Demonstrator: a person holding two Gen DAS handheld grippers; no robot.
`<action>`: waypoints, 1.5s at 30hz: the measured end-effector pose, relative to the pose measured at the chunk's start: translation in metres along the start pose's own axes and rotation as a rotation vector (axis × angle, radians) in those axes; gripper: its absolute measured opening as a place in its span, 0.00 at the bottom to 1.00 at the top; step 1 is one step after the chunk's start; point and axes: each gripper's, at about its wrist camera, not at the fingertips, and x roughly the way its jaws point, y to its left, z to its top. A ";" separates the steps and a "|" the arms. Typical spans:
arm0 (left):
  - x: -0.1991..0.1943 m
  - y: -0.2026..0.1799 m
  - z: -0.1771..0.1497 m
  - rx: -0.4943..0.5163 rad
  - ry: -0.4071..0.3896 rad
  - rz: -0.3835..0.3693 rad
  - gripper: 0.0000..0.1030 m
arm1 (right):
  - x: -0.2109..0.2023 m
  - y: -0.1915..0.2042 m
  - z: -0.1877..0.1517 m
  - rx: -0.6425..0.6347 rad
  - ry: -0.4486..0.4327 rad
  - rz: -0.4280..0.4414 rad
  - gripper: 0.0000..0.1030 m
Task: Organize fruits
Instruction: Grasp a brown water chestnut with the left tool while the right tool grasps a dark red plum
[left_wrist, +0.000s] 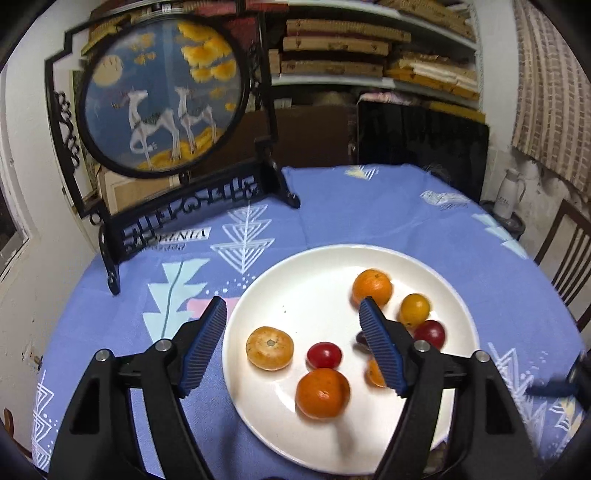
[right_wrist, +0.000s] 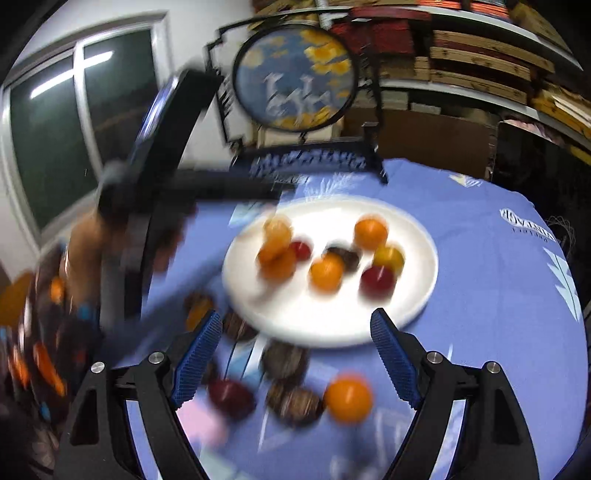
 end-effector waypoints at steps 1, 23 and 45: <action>-0.009 0.001 -0.003 -0.005 -0.013 -0.018 0.78 | -0.002 0.009 -0.009 -0.032 0.021 0.011 0.81; -0.094 0.002 -0.115 0.084 0.164 -0.153 0.82 | 0.019 0.039 -0.036 -0.141 0.170 0.009 0.37; -0.076 -0.035 -0.135 0.096 0.244 -0.178 0.39 | -0.002 0.012 -0.054 -0.053 0.146 0.023 0.38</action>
